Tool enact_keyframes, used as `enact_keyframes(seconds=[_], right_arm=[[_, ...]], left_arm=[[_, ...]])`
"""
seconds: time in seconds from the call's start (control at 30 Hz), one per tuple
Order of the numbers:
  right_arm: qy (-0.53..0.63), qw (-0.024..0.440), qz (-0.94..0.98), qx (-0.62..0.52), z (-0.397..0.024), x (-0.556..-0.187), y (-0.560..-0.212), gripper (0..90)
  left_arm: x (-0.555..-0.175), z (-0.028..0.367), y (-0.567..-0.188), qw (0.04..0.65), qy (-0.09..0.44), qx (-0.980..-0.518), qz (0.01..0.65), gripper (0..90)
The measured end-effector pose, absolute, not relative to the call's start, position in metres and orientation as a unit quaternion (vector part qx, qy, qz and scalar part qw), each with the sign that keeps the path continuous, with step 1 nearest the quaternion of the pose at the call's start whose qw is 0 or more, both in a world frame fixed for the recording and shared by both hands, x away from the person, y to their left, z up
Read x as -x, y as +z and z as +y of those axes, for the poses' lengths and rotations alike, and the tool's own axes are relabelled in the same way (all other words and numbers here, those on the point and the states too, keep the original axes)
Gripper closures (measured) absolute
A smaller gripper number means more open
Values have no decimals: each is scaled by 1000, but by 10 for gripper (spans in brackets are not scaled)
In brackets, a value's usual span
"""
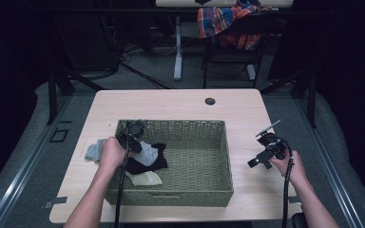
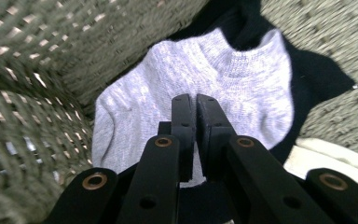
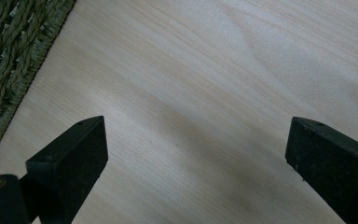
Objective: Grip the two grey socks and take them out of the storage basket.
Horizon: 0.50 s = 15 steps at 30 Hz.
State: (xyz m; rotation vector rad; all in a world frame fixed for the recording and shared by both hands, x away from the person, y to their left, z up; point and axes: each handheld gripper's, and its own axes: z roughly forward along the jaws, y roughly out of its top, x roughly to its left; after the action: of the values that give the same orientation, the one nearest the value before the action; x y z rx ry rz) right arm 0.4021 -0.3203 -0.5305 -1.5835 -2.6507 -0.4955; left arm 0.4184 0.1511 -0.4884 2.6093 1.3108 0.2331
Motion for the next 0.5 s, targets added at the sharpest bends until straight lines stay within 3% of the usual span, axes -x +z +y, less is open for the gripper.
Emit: enact_keyframes(seconds=[0.5], right_arm=[[-149,9,-853,500,-322,-403,-528,54]], left_arm=[[-409,164,-447,157,104,-876,444,865]])
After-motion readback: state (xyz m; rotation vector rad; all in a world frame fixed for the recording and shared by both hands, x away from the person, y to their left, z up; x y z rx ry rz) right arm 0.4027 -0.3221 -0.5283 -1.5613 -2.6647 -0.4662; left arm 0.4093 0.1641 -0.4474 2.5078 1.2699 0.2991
